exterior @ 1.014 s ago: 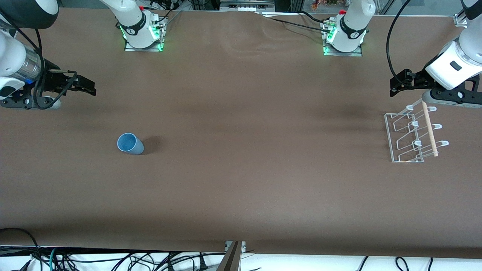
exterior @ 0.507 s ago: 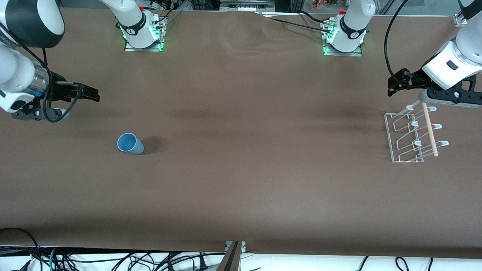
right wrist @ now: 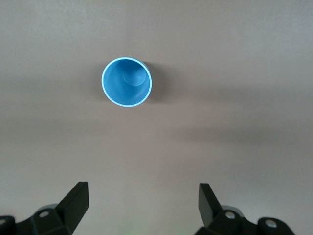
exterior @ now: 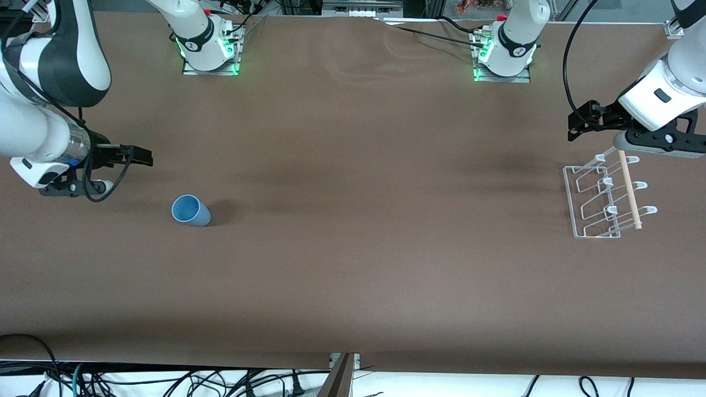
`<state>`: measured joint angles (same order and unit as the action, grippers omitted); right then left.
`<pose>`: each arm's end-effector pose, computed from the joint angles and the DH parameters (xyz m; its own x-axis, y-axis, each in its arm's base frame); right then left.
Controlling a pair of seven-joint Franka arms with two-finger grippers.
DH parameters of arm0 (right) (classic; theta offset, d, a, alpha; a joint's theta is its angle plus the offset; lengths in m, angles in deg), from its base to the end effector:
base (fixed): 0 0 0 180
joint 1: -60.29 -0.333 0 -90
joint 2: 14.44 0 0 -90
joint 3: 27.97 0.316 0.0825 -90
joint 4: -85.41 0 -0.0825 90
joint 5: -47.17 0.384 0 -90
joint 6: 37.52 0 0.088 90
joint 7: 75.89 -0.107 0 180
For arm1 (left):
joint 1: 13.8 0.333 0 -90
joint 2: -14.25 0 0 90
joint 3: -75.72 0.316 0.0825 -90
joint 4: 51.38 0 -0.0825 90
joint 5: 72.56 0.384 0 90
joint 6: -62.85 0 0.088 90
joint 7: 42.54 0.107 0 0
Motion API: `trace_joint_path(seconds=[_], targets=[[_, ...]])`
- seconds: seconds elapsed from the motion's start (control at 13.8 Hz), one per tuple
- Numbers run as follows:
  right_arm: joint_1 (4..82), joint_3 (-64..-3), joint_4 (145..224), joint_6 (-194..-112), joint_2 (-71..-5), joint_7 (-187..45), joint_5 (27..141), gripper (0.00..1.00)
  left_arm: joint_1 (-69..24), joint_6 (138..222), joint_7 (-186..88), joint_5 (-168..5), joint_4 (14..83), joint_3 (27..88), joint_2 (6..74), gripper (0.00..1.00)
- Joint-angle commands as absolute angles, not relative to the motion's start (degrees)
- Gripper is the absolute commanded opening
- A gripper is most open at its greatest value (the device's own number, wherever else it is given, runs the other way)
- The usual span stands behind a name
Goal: Transfer cup to left arm and place on rack
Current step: 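Move the right gripper down to the blue cup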
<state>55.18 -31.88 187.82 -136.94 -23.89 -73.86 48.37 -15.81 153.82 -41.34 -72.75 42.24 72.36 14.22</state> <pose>0.5830 0.0159 0.4415 0.9754 0.0509 -0.2146 0.0487 -0.9987 -0.0159 0.5513 -0.0522 0.5964 0.9924 -0.1143 -0.0456 -0.1142 -0.9935 0.0042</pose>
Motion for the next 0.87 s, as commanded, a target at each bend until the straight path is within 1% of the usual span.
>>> trace_joint_path(seconds=[0.0,0.29,0.51,0.8], targets=[[56.34,-31.49,188.77,-139.99,-26.73,-71.32,47.61,0.99,-15.91,154.34,-40.52,-72.03,43.45,72.29,13.01,1.00],[56.60,-31.49,188.68,-145.00,-32.44,-69.65,47.61,0.99,-15.91,154.34,-40.52,-71.95,43.45,72.29,13.01,1.00],[56.51,-31.49,188.42,-150.45,-35.96,-69.29,47.69,0.99,-15.91,154.34,-40.61,-71.95,43.45,72.29,13.01,1.00],[56.60,-31.49,188.15,-153.54,-38.08,-69.29,47.69,0.99,-15.91,154.60,-40.61,-71.95,43.45,72.21,13.10,1.00]])
